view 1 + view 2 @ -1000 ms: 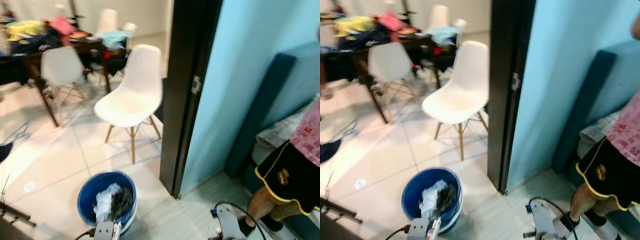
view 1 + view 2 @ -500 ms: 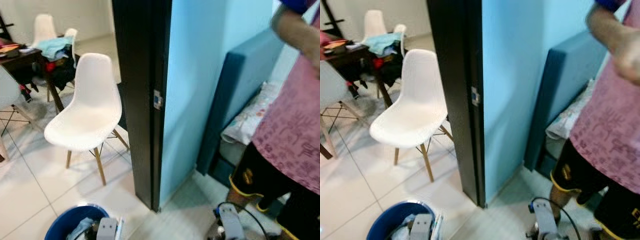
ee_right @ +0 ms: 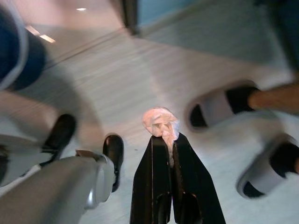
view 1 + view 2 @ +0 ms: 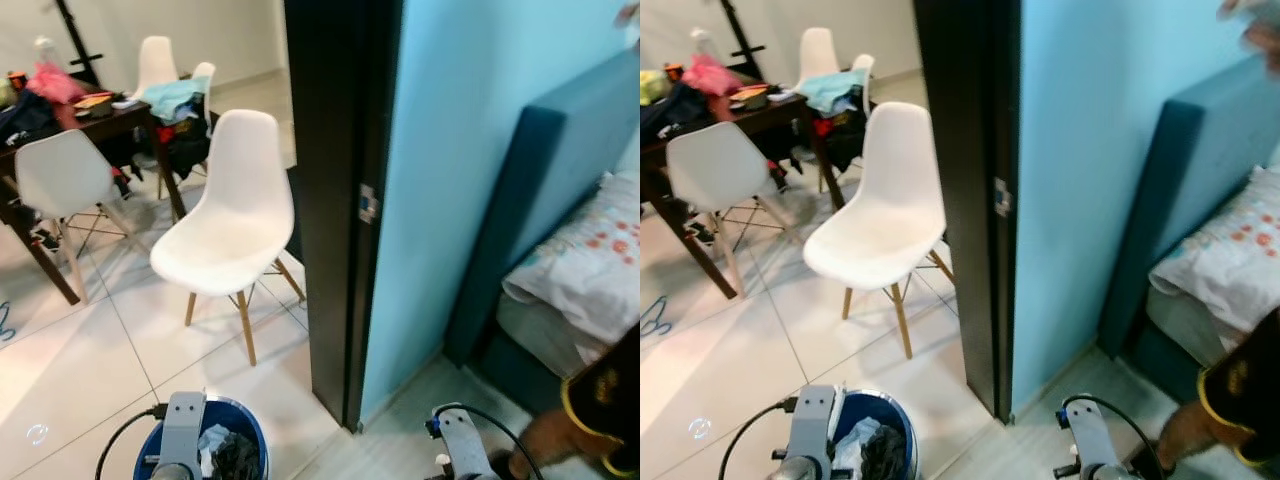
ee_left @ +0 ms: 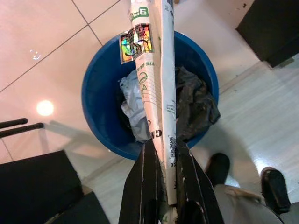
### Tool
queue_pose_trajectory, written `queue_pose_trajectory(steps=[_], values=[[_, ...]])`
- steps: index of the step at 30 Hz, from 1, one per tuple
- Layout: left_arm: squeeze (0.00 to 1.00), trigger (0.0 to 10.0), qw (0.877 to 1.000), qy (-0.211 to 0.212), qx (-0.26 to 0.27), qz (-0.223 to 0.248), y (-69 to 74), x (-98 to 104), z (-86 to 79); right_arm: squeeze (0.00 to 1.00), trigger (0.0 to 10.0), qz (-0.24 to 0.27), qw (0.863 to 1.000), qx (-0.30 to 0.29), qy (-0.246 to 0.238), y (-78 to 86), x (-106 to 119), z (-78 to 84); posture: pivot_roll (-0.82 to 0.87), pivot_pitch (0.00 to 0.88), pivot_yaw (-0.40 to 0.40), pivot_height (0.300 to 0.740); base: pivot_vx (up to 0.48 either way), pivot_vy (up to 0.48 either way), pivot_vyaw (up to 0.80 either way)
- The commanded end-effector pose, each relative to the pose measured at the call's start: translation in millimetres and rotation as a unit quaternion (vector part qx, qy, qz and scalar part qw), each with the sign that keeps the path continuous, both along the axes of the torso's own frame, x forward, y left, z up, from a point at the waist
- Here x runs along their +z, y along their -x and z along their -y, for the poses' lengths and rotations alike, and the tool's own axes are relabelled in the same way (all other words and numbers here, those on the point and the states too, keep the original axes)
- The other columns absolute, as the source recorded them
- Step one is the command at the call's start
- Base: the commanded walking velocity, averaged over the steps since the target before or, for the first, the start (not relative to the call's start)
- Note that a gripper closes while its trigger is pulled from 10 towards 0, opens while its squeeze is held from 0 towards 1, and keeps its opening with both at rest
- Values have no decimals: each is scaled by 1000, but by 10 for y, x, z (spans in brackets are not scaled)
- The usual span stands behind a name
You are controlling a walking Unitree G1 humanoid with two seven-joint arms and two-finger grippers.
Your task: Clean up the room
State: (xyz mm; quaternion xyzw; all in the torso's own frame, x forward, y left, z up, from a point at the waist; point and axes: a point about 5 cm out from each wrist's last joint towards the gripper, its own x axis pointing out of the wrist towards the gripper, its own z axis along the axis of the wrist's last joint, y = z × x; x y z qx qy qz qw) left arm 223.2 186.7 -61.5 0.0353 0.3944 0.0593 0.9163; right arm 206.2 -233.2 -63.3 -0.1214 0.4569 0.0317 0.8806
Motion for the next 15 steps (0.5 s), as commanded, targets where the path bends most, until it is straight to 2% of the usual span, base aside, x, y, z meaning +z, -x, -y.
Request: queue_pose_trajectory(steps=[1,6,8,10,15], values=[[0,10000,1000,3,-8,13,-76,45,40,0,10000,5,1000,6,-3,-24,12,-16,-182,35,37,740,0,0,800],[0,10000,999,0,-34,20,-143,84,75,0,10000,7,1000,6,-3,-36,20,-11,-185,37,41,740,0,0,800],[0,10000,996,-4,-81,28,-203,120,155,0,10000,10,1000,7,-3,-43,25,-9,-187,42,43,740,0,0,800],[0,10000,994,-4,-103,32,-236,141,206,0,10000,11,1000,7,-4,-42,26,-10,-192,57,47,740,0,0,800],[0,10000,992,0,-119,41,-305,187,257,0,10000,14,1000,4,-6,-26,19,-8,-200,76,50,740,0,0,800]])
